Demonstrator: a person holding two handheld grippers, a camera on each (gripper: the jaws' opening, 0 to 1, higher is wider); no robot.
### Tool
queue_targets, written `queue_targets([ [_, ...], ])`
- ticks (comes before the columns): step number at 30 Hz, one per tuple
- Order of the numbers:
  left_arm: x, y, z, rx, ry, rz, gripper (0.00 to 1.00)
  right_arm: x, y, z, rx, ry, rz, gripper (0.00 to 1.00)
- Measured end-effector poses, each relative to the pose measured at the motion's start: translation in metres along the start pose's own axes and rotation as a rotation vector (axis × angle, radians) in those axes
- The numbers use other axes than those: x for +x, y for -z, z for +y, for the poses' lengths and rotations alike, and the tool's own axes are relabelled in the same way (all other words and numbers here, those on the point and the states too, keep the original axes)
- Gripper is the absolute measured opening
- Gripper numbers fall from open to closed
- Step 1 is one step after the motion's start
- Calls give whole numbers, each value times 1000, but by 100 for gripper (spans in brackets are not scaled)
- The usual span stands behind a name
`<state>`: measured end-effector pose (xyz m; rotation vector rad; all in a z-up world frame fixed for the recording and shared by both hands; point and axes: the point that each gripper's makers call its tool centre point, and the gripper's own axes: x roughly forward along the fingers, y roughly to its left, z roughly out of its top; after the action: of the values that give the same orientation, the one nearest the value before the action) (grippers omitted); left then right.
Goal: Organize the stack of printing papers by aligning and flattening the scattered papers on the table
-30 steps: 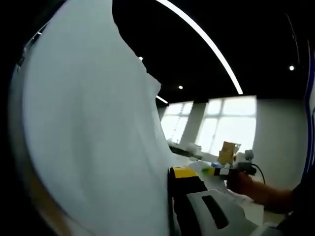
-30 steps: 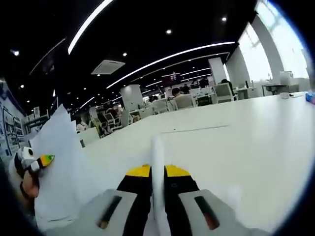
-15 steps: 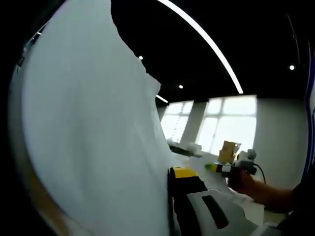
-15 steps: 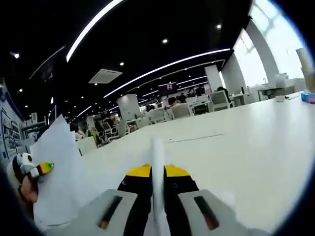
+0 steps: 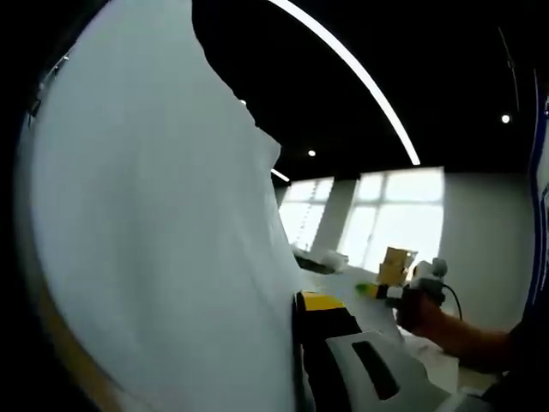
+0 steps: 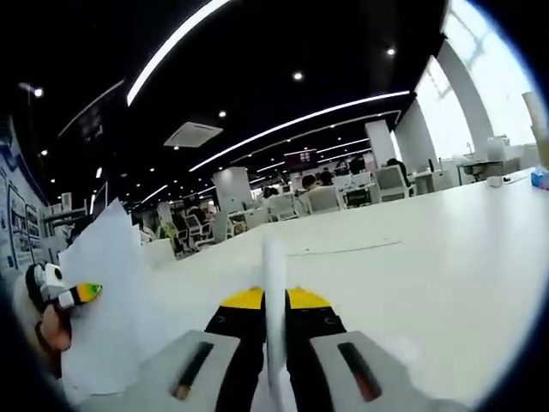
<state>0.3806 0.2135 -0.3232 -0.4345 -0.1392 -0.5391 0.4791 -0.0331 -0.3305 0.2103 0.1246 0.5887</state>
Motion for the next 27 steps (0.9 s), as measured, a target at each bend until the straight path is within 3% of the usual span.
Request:
queue_targets([
  [27,-1,-5,4,-8,7,-17,7,-3,-18,3,12,-20,-58,3],
])
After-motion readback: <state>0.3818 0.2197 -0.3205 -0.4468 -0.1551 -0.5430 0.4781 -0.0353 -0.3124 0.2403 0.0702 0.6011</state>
